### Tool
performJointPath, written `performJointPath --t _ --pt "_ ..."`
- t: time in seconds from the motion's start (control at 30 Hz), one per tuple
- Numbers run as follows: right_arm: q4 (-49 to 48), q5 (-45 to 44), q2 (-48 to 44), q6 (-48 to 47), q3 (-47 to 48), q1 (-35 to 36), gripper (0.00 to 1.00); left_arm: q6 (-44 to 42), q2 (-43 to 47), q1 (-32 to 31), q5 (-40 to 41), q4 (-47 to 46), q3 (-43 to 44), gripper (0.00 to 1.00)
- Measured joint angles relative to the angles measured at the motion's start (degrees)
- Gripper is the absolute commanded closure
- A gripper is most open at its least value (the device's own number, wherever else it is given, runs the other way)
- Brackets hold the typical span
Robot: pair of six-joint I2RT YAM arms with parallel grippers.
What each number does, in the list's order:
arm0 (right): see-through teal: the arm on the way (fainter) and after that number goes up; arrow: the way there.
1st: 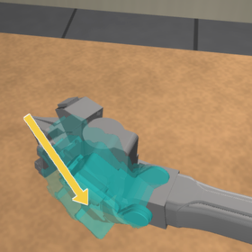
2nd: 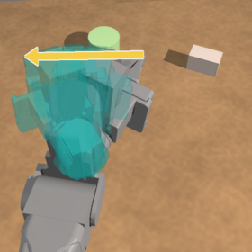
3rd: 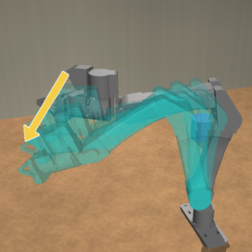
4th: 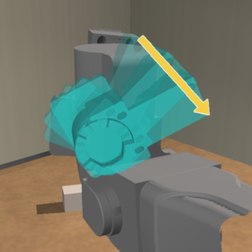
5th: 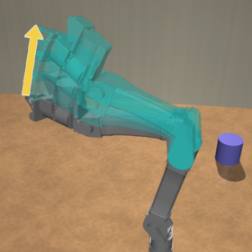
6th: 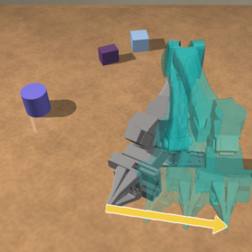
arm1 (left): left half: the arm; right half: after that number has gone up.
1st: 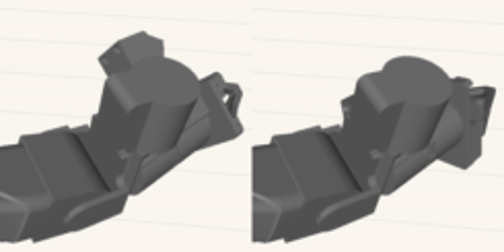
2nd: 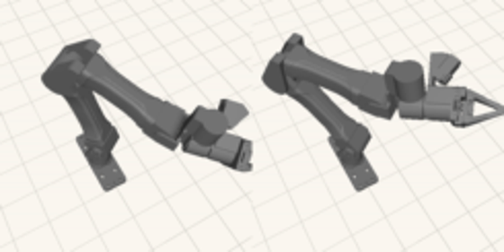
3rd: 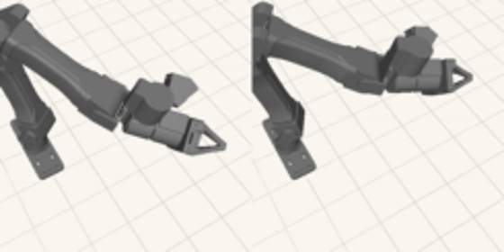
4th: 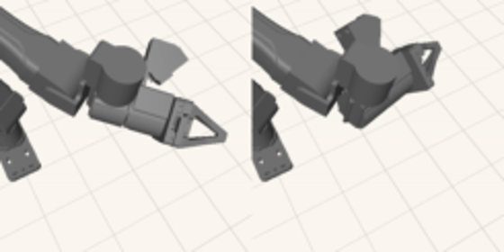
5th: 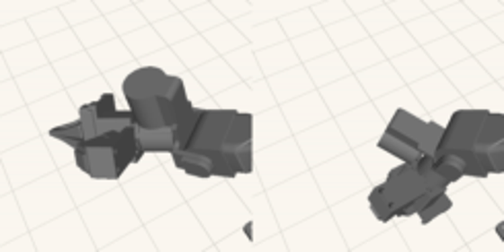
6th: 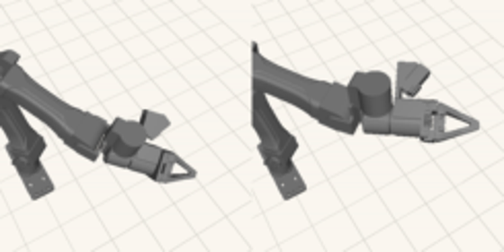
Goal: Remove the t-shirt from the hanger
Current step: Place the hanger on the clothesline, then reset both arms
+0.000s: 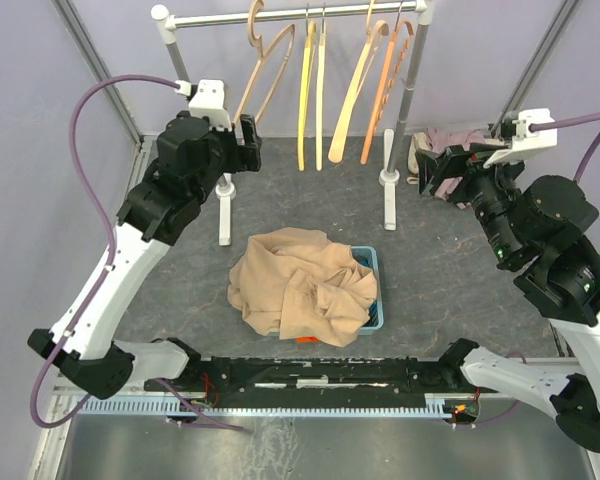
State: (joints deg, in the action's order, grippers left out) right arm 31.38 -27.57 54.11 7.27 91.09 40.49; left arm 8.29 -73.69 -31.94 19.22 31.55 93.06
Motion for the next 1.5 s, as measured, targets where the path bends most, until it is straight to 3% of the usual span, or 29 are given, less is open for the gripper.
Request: performJointPath --t 0.2,0.53,0.67,0.77,0.97,1.5 --pt "2.2 -9.0 -2.8 5.0 -4.7 0.0 0.01 2.2 6.5 0.0 3.5 0.0 -3.0 0.08" --pt "12.5 -23.6 -1.6 14.0 -4.8 0.0 0.01 4.5 20.2 0.0 13.8 0.1 -9.8 0.08" --pt "14.7 -25.6 -2.1 16.1 -4.9 0.0 0.01 5.2 22.4 0.0 15.5 0.9 -10.0 0.07" --pt "16.2 -26.6 -2.4 17.7 -4.9 0.0 0.01 5.3 23.2 0.0 15.6 1.5 -10.1 0.00" --pt "20.5 -28.4 -1.8 21.3 -4.2 0.0 0.01 5.3 23.2 0.0 14.2 1.4 -10.3 0.01" --pt "20.7 -28.4 -1.7 22.0 -4.2 0.0 0.01 5.4 21.7 0.0 9.1 4.9 -8.7 0.01"
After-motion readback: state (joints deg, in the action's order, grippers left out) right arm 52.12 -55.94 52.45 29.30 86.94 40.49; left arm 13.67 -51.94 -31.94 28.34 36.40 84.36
